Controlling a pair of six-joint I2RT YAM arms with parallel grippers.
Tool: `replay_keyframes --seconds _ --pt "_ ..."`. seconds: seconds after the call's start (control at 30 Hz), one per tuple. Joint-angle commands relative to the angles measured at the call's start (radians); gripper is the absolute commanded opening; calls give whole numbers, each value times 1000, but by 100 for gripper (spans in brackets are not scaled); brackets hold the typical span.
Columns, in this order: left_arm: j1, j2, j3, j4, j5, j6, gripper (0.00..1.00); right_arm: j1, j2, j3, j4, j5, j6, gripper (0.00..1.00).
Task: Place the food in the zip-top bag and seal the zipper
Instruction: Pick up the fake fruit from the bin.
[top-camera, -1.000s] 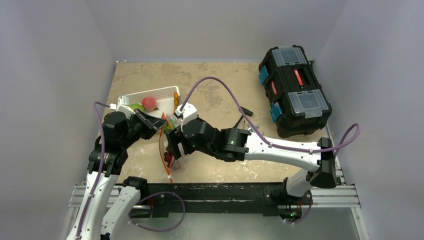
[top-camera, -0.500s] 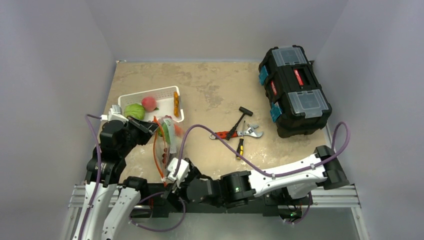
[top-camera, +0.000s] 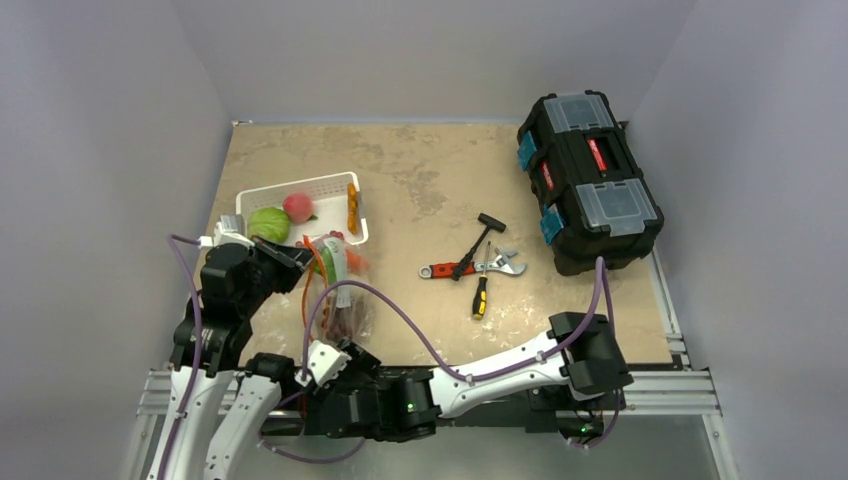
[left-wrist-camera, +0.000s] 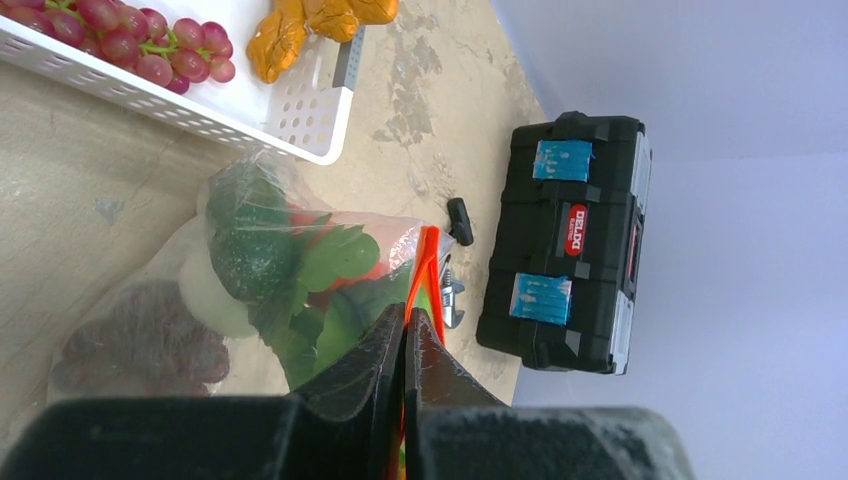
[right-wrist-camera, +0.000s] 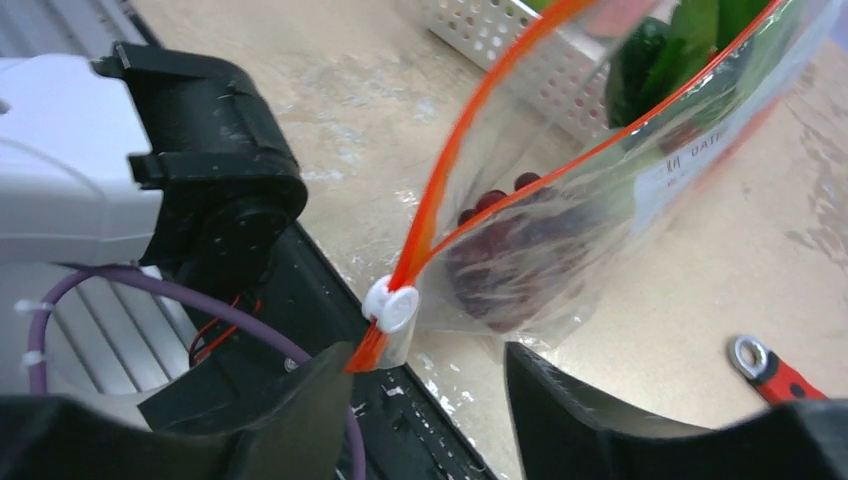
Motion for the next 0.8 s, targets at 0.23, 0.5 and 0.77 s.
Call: replay_keyframes --seconds 0.23,0.5,0.77 --pt "2 -44 13 -42 -102 -37 0 -23 -163 -103 223 235 -194 0" --pt "2 -90 -2 -90 -182 -82 3 -175 -456 -266 319 -58 -414 0" --pt "1 -123 -15 -120 -171 -40 35 -286 -536 -295 307 -199 -491 0"
